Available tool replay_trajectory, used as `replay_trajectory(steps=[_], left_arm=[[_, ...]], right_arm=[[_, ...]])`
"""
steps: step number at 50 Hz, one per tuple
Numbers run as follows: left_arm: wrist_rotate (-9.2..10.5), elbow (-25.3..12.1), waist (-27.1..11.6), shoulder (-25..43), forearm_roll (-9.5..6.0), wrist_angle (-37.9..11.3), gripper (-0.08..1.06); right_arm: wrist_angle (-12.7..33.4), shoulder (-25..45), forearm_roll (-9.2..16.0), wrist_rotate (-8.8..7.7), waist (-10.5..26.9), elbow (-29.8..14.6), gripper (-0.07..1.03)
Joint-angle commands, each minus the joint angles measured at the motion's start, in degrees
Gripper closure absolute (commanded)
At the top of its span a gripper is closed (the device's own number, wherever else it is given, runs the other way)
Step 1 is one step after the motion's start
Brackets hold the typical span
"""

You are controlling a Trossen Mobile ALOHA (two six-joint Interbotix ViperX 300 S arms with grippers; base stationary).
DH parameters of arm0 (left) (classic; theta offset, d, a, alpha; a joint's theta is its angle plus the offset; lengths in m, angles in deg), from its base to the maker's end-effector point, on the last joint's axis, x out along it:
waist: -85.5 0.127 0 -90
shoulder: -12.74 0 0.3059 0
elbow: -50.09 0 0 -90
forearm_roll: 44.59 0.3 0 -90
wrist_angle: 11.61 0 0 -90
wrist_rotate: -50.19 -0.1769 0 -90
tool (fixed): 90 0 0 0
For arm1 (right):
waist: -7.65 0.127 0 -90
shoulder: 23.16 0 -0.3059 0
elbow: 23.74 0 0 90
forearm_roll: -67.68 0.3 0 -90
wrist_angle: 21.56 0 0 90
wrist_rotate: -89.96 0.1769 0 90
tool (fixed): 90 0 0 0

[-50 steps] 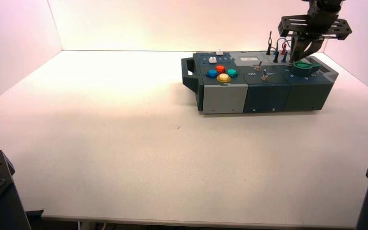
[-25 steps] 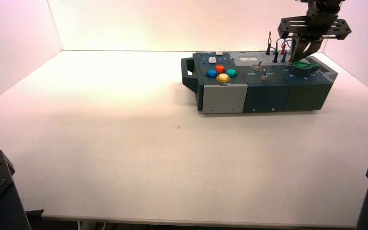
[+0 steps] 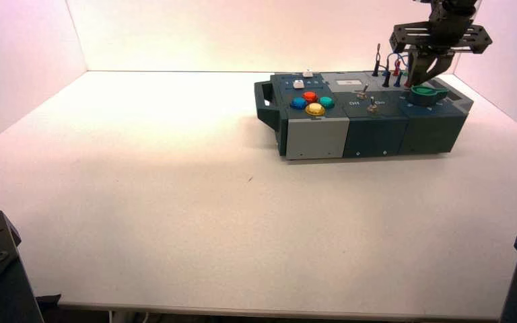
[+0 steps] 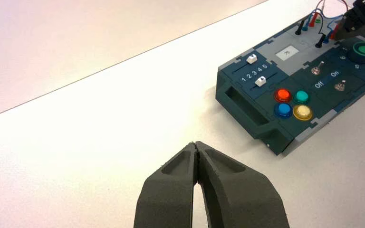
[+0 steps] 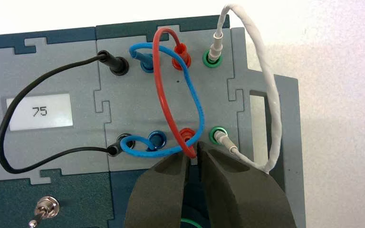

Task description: Pull the red wire.

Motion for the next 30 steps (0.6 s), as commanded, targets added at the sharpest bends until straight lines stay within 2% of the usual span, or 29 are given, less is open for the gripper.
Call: replay_trajectory(steps=[1, 30], left_arm=[[-0.18, -1.49, -0.18, -0.35, 0.09, 0.62, 1.01], [-0.18, -1.58, -0.26, -0.09, 0.09, 0.62, 1.01]], right_arm=[[-0.7, -0.09, -0.18, -0.09, -0.09, -1.67, 0.86], [0.18, 0.18, 1.14, -0.09, 0.88, -2.46, 0.86]])
